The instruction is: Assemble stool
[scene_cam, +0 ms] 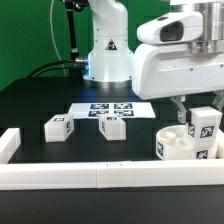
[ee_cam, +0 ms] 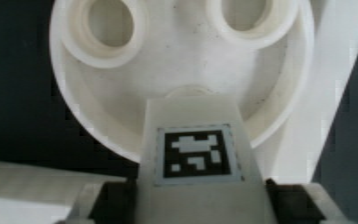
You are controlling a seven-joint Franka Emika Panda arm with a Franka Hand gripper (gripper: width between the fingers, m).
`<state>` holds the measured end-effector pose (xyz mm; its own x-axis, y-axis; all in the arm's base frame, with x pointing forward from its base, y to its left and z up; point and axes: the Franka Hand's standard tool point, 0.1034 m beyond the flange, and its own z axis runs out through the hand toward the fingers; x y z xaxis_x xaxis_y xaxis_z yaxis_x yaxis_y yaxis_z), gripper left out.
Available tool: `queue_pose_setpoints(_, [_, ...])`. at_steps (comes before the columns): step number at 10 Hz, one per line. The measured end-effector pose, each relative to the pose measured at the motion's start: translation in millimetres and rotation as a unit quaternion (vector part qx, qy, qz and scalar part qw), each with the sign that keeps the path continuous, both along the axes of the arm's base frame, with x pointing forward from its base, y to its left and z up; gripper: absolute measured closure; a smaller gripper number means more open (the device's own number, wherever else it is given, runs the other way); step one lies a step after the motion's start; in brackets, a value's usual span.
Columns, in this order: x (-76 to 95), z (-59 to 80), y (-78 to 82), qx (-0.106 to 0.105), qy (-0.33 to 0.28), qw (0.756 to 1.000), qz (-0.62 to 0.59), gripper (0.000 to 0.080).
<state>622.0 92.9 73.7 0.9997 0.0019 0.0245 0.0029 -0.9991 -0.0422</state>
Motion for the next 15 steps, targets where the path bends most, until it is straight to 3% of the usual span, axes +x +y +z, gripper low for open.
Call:
queue_pose_setpoints(2, [0.7,-1.8,-7.6,0.004,0.006,0.994,-0.111,0.0459])
queue_pose_setpoints(5, [3.3,-1.6,-21.2,0.024,0.016,0.943,-0.331,0.0459])
queue_pose_setpoints(8, [3.5,-1.6,-22.5,0.026,0.018,0.935,-0.353,0.0459])
queue_pose_setpoints(9, [3.5,-1.5,-22.4,0.026,0.018,0.935,-0.353,0.0279])
queue_pose_setpoints(10, [4.1,2.1,-22.6,0.028,0.017,0.938,-0.345,0.0181])
queue_pose_setpoints(12, [2.7,33.1,-29.5,0.047,0.005,0.946,-0.322,0.0157])
queue_pose_setpoints(13, [1.3,42.1,-33.2,0.049,0.003,0.949,-0.313,0.0157])
queue_pose_setpoints(15, [0.4,37.8,-31.4,0.048,0.005,0.949,-0.311,0.0151])
